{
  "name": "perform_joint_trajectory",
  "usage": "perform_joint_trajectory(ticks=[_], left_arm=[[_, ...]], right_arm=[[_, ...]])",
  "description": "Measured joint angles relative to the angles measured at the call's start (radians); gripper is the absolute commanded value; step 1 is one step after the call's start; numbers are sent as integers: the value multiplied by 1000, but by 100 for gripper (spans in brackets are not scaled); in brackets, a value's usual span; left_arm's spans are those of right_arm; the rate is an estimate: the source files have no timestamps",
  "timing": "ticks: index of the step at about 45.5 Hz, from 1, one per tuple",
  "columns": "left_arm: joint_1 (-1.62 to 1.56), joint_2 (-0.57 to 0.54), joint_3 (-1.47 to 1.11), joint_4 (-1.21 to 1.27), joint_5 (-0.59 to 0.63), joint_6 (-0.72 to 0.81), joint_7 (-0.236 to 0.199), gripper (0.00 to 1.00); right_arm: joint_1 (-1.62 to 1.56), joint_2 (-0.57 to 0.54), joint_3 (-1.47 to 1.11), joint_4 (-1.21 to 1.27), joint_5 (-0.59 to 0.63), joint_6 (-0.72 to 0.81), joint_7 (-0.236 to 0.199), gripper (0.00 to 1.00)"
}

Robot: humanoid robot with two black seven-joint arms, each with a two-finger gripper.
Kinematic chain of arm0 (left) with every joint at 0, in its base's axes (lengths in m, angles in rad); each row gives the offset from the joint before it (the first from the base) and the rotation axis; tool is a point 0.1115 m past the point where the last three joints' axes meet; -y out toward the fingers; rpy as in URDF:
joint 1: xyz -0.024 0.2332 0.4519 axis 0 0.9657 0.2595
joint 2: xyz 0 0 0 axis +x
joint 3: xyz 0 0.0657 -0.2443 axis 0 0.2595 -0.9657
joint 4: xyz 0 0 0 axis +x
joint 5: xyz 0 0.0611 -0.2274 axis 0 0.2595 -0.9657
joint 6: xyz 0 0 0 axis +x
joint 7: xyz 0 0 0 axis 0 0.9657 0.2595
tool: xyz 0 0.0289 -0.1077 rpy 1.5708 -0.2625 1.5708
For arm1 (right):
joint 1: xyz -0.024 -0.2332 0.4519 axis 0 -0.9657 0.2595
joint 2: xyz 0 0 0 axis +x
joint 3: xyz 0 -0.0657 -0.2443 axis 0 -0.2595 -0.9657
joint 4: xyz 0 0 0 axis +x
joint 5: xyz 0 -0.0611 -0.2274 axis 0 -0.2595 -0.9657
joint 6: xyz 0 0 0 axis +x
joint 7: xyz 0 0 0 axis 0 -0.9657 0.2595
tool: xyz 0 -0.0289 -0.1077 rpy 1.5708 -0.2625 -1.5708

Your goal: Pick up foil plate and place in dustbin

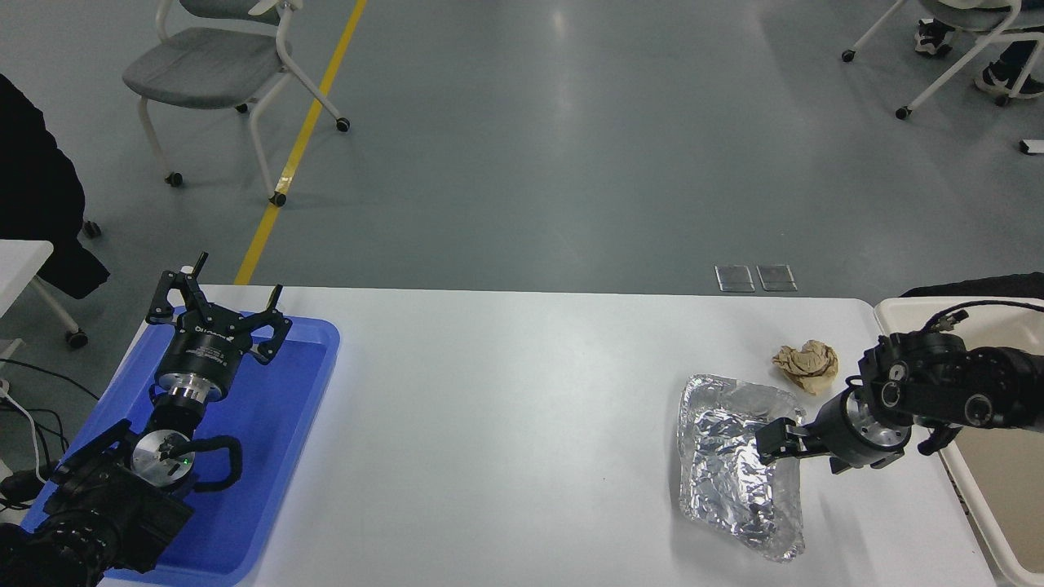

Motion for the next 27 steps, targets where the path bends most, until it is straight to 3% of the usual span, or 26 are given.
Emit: perform_joint_trajectory(ticks=[3, 5, 27], left_arm=[[0, 0, 0, 0, 0, 0, 0, 100], [0, 0, 0, 0, 0, 0, 0, 100], [-1, 0, 0, 0, 0, 0, 0, 100]], right_arm=[[-13, 8, 4, -11, -1, -10, 0, 22], [-22, 16, 6, -18, -1, -16, 1, 0], [-47, 40, 14, -40, -2, -47, 1, 0]])
